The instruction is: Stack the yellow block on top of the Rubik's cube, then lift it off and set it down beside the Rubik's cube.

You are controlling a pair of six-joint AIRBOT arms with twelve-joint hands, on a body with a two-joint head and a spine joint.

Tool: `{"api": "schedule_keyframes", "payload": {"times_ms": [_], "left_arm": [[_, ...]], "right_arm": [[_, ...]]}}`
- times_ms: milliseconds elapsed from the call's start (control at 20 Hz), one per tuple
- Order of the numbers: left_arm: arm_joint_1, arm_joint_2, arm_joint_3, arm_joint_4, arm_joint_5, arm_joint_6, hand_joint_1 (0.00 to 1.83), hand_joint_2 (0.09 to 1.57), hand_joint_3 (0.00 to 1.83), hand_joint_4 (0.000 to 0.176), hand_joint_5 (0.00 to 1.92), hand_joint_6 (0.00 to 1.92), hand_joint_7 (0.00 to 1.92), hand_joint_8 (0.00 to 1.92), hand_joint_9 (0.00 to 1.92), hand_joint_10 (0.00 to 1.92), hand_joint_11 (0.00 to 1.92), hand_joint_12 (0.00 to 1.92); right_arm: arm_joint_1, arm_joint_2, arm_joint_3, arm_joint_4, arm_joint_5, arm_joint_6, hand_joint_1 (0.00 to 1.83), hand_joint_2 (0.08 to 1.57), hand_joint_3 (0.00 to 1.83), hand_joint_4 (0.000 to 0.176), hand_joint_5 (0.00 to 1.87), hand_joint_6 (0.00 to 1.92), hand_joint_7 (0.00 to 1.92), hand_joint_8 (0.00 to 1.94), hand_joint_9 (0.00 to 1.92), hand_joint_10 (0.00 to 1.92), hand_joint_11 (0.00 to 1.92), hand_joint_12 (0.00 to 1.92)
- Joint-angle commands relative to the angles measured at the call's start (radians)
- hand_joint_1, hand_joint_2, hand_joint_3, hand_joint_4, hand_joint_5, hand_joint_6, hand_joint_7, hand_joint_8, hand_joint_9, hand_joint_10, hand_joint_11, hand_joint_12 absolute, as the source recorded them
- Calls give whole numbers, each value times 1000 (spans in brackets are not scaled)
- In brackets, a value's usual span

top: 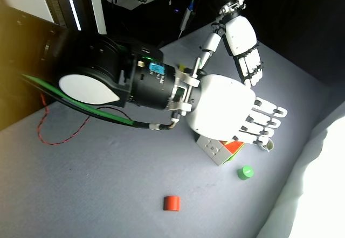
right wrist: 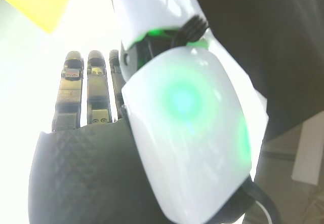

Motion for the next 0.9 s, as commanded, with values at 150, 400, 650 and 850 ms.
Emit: {"api": "schedule_keyframes", "payload": {"times_ms": [150, 400, 650, 850], "left_arm": [[9, 20, -13, 23, -32, -10, 88, 818, 14, 0, 0, 0, 0, 0, 0, 0, 14, 52], [1, 24, -13, 11, -49, -16, 63, 823, 8, 0, 0, 0, 0, 0, 0, 0, 3, 35], [-11, 26, -12, 20, -64, -7, 74, 827, 7, 0, 0, 0, 0, 0, 0, 0, 9, 38], [-15, 25, -13, 7, -71, -5, 88, 831, 5, 0, 0, 0, 0, 0, 2, 1, 15, 48]], "right_arm": [[-9, -7, 33, 33, 137, 10, 1460, 966, 5, 0, 0, 0, 0, 0, 0, 0, 0, 0], [-45, -68, 109, 30, 161, 10, 1481, 977, 9, 0, 0, 0, 0, 0, 0, 0, 0, 0], [-45, -86, 111, 30, 164, 10, 1467, 967, 2, 0, 0, 0, 0, 0, 0, 0, 0, 0], [-46, -94, 111, 30, 165, 9, 1470, 960, 0, 0, 0, 0, 0, 0, 0, 0, 0, 0]]}}
